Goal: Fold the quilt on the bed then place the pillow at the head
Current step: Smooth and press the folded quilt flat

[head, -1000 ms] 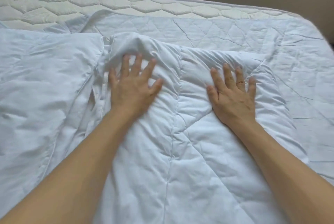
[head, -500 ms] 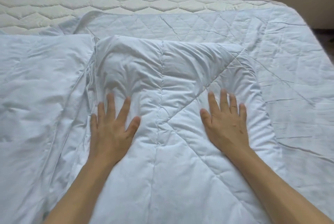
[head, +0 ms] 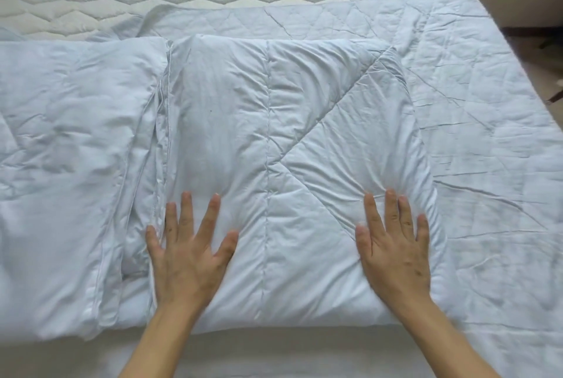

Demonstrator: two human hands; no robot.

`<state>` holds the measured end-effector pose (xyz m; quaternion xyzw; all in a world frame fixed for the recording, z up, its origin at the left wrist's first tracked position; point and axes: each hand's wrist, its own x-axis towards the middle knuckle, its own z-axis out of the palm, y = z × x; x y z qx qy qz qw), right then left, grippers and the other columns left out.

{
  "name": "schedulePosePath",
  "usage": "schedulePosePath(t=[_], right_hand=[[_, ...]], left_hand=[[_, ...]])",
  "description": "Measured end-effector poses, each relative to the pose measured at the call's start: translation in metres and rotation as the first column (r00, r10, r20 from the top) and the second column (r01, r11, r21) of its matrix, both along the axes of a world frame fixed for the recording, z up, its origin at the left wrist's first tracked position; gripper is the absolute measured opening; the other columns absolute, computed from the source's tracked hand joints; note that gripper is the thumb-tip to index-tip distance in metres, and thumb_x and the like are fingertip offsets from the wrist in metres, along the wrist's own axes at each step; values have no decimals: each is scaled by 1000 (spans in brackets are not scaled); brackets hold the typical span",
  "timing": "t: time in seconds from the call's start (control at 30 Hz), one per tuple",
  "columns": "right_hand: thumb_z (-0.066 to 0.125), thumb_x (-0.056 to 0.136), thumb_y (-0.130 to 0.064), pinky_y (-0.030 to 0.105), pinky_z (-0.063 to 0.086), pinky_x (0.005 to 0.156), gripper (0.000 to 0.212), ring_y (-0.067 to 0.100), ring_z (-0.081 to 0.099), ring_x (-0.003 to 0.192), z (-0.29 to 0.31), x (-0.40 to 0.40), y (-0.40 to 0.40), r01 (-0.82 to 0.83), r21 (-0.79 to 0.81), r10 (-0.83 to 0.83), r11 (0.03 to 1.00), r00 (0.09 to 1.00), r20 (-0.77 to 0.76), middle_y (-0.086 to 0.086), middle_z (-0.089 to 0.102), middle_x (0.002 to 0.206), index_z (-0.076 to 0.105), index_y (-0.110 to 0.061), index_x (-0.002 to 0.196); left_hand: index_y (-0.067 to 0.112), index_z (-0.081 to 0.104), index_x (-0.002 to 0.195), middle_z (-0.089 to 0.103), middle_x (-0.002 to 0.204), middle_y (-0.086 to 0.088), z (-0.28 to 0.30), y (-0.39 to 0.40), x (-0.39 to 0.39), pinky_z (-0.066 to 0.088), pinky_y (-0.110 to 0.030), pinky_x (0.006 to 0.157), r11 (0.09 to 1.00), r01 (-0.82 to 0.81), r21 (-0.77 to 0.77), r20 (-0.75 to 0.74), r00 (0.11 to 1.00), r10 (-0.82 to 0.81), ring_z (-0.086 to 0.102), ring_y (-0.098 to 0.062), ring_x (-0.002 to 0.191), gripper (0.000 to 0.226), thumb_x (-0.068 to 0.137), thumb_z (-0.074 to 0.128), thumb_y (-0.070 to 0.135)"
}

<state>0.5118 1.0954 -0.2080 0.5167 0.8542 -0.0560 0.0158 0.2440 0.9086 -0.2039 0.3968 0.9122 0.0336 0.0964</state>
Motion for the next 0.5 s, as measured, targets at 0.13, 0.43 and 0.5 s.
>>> schedulePosePath(t=[0.13, 0.43, 0.5], right_hand=[[18, 102, -55, 56, 14, 122, 63, 21, 12, 158, 8, 25, -2, 84, -41, -85, 996, 996, -24, -1, 10, 172, 16, -35, 162], [51, 67, -95, 44, 49, 103, 96, 24, 62, 124, 11, 96, 2, 354, -614, -666, 705, 627, -403, -4, 68, 133, 55, -33, 140], [70, 71, -78, 33, 55, 82, 66, 16, 71, 101, 17, 100, 0, 320, -689, -738, 650, 485, -470, -9, 77, 104, 71, -27, 114]], left_hand=[[49, 4, 159, -4, 172, 0, 15, 9, 3, -2, -61, 122, 999, -34, 38, 7, 999, 34, -4, -30, 158, 75, 91, 5, 79], [47, 11, 159, 10, 171, 8, 2, 92, 93, -1, -67, 120, 985, 157, 67, -49, 987, -154, -4, -31, 158, 71, 94, 19, 74], [47, 3, 159, 3, 171, 9, -7, 91, 93, -4, -67, 120, 990, 134, 46, -61, 989, -131, -10, -30, 157, 71, 94, 14, 74]])
